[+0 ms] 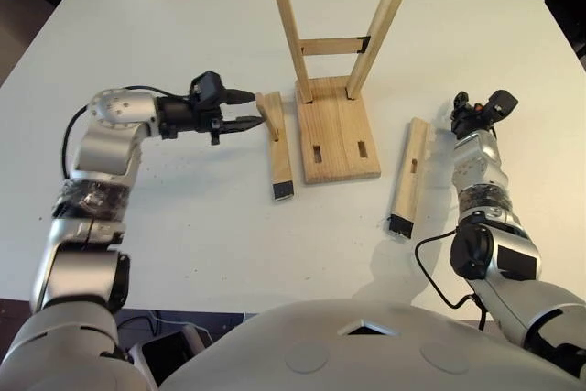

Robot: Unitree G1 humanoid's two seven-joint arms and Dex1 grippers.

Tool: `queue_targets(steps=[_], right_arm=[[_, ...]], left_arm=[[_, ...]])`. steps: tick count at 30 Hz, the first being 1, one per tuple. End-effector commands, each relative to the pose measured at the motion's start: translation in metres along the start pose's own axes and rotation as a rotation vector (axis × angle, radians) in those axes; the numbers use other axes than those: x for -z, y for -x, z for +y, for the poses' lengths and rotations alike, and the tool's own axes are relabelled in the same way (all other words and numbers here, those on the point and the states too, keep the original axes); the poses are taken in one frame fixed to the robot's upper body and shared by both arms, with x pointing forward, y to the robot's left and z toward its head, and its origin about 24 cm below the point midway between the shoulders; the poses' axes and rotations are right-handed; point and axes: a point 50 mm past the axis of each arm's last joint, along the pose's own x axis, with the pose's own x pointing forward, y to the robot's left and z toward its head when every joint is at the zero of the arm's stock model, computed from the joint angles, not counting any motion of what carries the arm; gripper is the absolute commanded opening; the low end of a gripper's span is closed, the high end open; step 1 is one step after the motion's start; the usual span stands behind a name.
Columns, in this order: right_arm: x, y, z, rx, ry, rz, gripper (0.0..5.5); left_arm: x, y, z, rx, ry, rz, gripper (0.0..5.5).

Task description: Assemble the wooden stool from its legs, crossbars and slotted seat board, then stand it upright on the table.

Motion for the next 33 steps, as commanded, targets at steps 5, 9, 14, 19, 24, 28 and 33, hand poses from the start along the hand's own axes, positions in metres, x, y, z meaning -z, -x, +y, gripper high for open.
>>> queue_targets(steps=[5,9,14,19,24,28,33], right_arm=[[0.029,0.014,-0.033,0.086,0.009,0.120,2.54],[0.028,0.013,-0.030,0.055,0.017,0.142,2.54],[0.026,0.008,-0.019,-0.011,0.073,0.187,2.54],[0.027,0.007,-0.007,-0.066,0.188,0.165,2.54],[0.035,0.008,-0.001,-0.069,0.216,0.162,2.54],[0.041,0.011,-0.004,-0.052,0.222,0.165,2.54],[0.046,0.013,-0.005,-0.044,0.229,0.174,2.54]], left_arm=[[0.063,0.017,-0.044,-0.561,0.453,0.078,2.21],[0.035,-0.001,-0.027,-1.088,0.766,-0.370,2.21],[-0.048,-0.035,-0.023,-1.154,0.672,-0.675,2.21],[-0.093,-0.054,-0.027,-1.086,0.519,-0.716,2.21],[-0.075,-0.070,-0.027,-1.085,0.614,-0.627,2.21],[-0.055,-0.073,-0.026,-1.135,0.661,-0.536,2.21],[-0.022,-0.087,-0.039,-1.093,0.820,-0.407,2.21]])
